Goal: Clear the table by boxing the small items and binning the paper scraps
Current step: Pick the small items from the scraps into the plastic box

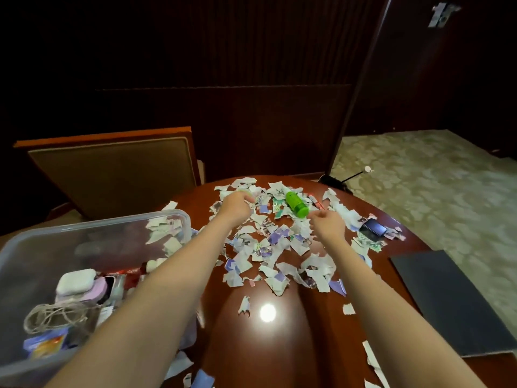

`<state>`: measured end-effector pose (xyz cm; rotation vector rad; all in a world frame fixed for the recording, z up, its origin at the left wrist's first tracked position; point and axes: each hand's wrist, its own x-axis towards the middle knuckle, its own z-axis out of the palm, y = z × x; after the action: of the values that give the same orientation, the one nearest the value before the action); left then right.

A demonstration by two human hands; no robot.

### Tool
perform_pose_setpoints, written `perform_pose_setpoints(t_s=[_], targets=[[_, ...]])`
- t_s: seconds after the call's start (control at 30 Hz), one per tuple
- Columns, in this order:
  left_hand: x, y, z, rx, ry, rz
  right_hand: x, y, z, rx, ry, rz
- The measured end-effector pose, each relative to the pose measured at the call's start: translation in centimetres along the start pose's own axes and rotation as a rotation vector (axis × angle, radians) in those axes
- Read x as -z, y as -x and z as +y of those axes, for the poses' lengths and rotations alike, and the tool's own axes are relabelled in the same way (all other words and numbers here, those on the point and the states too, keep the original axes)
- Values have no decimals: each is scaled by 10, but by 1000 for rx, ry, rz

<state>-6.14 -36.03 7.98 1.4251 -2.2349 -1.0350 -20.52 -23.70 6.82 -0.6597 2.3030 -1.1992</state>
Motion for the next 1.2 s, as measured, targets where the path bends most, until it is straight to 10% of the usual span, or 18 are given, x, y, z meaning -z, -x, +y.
perform_pose_setpoints(t_s=[1.2], targets=[[-66, -155, -50, 226, -481, 53, -79, -136, 49, 240, 391, 88]])
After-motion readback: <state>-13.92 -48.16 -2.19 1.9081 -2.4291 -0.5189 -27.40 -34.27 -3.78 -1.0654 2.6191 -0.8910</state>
